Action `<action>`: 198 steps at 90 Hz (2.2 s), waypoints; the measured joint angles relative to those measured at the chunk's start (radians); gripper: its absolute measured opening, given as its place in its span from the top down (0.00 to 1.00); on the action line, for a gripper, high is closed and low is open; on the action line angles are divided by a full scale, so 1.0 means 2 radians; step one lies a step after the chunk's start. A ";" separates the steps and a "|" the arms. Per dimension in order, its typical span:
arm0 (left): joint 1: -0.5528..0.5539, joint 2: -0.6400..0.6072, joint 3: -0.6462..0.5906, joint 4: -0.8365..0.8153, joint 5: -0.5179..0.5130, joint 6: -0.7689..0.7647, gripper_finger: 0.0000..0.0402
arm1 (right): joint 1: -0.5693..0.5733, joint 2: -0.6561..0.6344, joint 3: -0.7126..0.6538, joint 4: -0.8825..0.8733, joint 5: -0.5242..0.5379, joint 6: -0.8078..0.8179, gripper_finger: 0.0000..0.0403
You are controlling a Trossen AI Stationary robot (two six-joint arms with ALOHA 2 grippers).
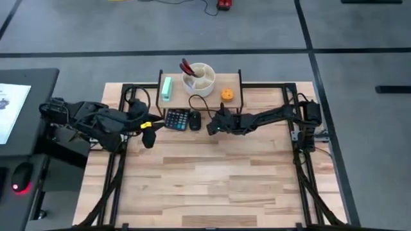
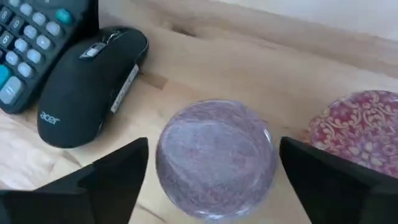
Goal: Stock shelves
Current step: Put the pink scented candle under the shelf, then remove the black scissor from the white desk organizer
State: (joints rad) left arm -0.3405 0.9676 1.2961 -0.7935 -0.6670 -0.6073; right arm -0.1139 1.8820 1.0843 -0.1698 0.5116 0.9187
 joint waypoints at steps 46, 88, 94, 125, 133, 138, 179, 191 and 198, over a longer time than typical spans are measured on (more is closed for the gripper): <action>0.000 0.000 0.000 -0.001 0.000 -0.004 0.71 | 0.059 -0.051 0.000 -0.070 0.020 0.058 0.11; 0.000 0.000 0.000 -0.001 0.008 -0.007 0.71 | 0.051 0.005 0.000 -0.037 -0.084 -0.039 0.55; 0.000 0.000 0.000 -0.001 0.008 -0.014 0.71 | 0.042 0.017 0.000 -0.030 -0.086 -0.040 0.65; 0.000 0.000 0.000 -0.001 0.008 -0.021 0.71 | 0.003 0.027 0.000 0.035 -0.089 -0.095 0.98; 0.000 0.000 0.000 -0.001 0.007 -0.021 0.71 | -0.006 0.027 0.000 0.040 -0.088 -0.096 1.00; 0.000 0.000 0.000 -0.001 0.007 -0.021 0.71 | -0.011 0.027 0.000 0.041 -0.088 -0.097 0.99; 0.000 0.000 0.000 -0.001 0.004 -0.021 0.71 | 0.027 -0.029 -0.001 0.031 -0.128 -0.133 0.95; 0.000 0.000 0.000 -0.002 0.004 -0.021 0.71 | 0.048 -0.069 -0.001 0.024 -0.143 -0.157 0.95; 0.000 0.000 0.000 -0.002 0.003 -0.021 0.71 | 0.054 -0.097 -0.001 0.018 -0.149 -0.163 0.95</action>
State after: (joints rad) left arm -0.3405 0.9684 1.2961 -0.7967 -0.6601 -0.6487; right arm -0.0051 1.6872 1.0832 -0.1332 0.2127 0.5922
